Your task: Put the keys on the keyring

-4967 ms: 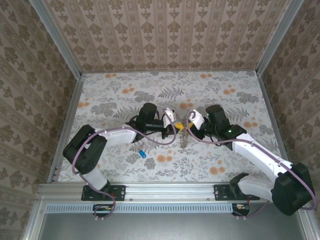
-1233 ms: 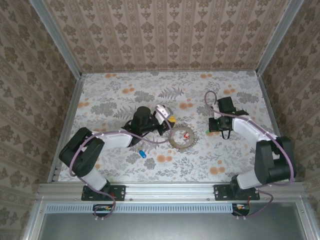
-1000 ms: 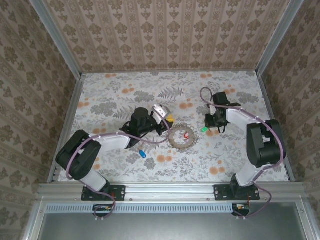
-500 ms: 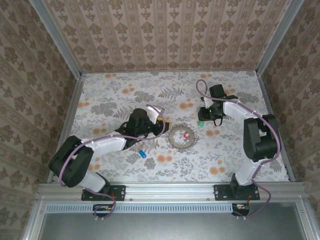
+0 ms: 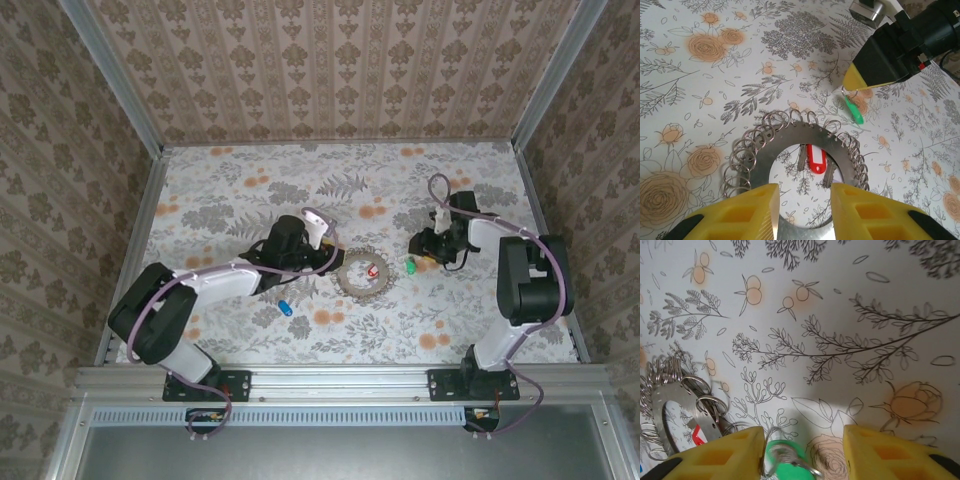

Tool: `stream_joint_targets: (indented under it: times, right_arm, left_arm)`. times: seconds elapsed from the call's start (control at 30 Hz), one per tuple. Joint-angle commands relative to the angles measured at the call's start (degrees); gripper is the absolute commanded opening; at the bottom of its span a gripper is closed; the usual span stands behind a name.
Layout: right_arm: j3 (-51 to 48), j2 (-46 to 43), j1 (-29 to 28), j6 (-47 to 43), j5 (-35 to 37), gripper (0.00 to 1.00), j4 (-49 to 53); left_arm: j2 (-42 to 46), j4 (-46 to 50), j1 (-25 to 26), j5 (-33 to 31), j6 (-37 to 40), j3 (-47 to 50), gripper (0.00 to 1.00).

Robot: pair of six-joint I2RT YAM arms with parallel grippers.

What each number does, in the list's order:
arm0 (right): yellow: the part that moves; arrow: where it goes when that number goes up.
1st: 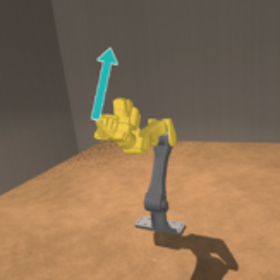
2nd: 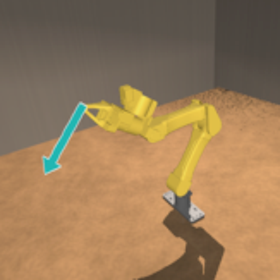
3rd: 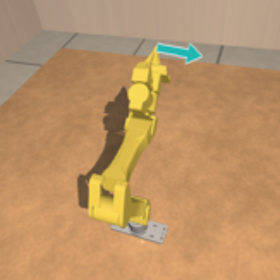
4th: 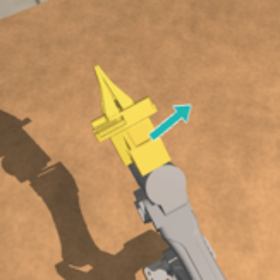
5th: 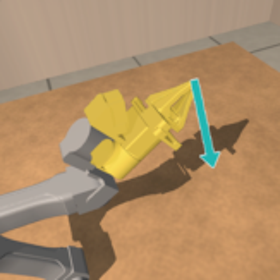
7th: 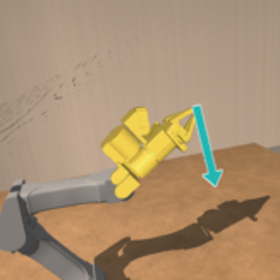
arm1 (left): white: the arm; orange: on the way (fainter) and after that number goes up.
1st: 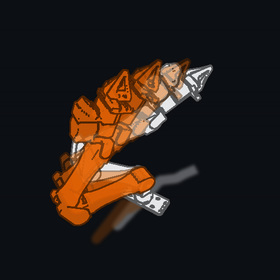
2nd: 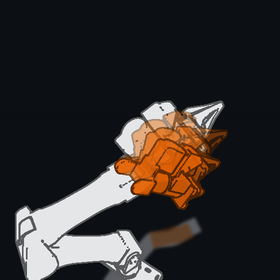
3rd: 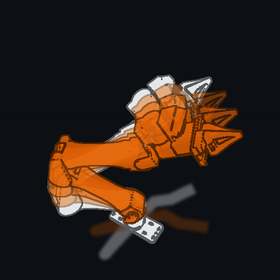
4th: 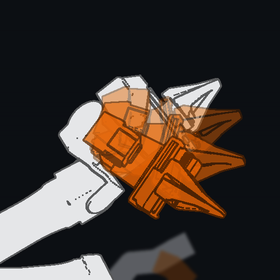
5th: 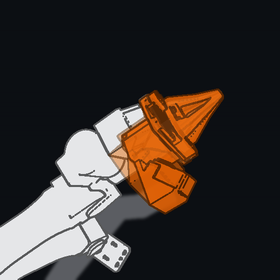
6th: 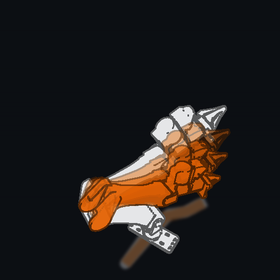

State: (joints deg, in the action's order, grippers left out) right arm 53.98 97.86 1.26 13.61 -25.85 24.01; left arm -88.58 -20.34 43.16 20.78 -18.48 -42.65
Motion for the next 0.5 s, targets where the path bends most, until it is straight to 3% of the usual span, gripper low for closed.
stream_joint_targets:
  times: [0.0,0.07,0.13,0.27,0.33,0.47]
  right_arm:
    - [0.38,-2.98,-1.49,-0.86,7.53,0.36,2.8]
    - [-1.2,-4.13,-1.19,-1.07,3.0,0.13,0.72]
    - [-3.67,-5.69,-0.38,1.82,-6.33,0.0,-4.25]
    - [-9.94,-10.13,0.86,13.26,-20.65,0.0,-21.93]
    - [-9.58,-10.75,0.56,15.18,-26.4,0.0,-24.09]
    - [-9.67,-15.78,-0.12,12.83,-29.61,0.0,-22.13]
  left_arm:
    - [-1.36,0.62,0.52,1.44,-1.17,-2.24,0.32]
    - [-1.97,-0.13,0.68,1.84,-1.28,-2.49,0.31]
    - [-2.51,-0.07,0.76,2.14,-1.29,-3.02,0.29]
    - [-3.05,-2.08,0.79,2.68,-2.27,-3.34,0.27]
    - [-3.51,-3.95,0.64,3.36,-2.93,-3.5,0.32]
    - [-6.68,-6.29,-0.15,9.52,-4.55,-6.68,0.39]
